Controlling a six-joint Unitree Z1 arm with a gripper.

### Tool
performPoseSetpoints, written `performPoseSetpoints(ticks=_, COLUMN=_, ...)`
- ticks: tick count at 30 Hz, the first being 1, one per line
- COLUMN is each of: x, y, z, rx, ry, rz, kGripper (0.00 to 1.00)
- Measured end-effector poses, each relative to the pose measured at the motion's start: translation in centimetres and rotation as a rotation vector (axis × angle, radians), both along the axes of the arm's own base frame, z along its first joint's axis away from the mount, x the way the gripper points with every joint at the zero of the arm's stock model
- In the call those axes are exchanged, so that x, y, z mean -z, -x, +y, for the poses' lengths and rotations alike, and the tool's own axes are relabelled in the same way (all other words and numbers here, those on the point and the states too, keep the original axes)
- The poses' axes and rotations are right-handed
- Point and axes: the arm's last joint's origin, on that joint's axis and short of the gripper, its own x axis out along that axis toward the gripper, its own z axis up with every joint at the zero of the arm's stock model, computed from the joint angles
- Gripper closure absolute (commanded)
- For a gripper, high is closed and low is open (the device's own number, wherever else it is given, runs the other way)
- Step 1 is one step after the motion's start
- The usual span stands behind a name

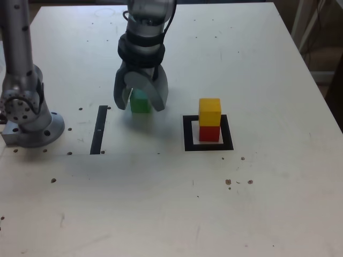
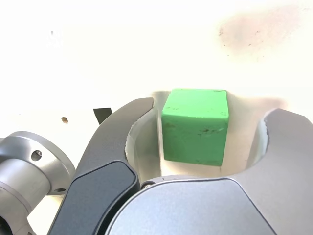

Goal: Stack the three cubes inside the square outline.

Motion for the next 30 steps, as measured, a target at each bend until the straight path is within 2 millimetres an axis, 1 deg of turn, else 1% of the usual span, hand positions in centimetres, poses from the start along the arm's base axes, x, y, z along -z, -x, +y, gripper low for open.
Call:
performPoseSetpoints(ticks=9, x=0.2, y=0.0, z=-0.2, rx=-0.008, ry=0.034, rz=-0.006, kGripper=0.77)
performPoseSetpoints(ticks=13, x=0.1, y=0.0, z=-0.2, rx=-0.009, ry=0.037, rz=-0.017, kGripper=0.82)
performPoseSetpoints(ticks=21, x=-0.4, y=0.1, z=-0.2, rx=-0.018, ry=0.036, rz=-0.031, kGripper=0.84)
performPoseSetpoints(ticks=24, x=-1.4, y=0.2, z=-0.3, rx=-0.026, ry=0.031, rz=-0.050, kGripper=0.84)
performPoseSetpoints(ticks=26, x=-2.8, y=0.2, z=-0.4, rx=-0.039, ry=0.023, rz=-0.076, kGripper=0.84)
performPoseSetpoints(ticks=27, x=-3.7, y=0.3, z=-0.6, rx=-0.047, ry=0.018, rz=-0.091, kGripper=0.84)
performPoseSetpoints(ticks=30, x=-7.3, y=0.6, z=-1.3, rx=-0.062, ry=0.000, rz=-0.168, kGripper=0.84)
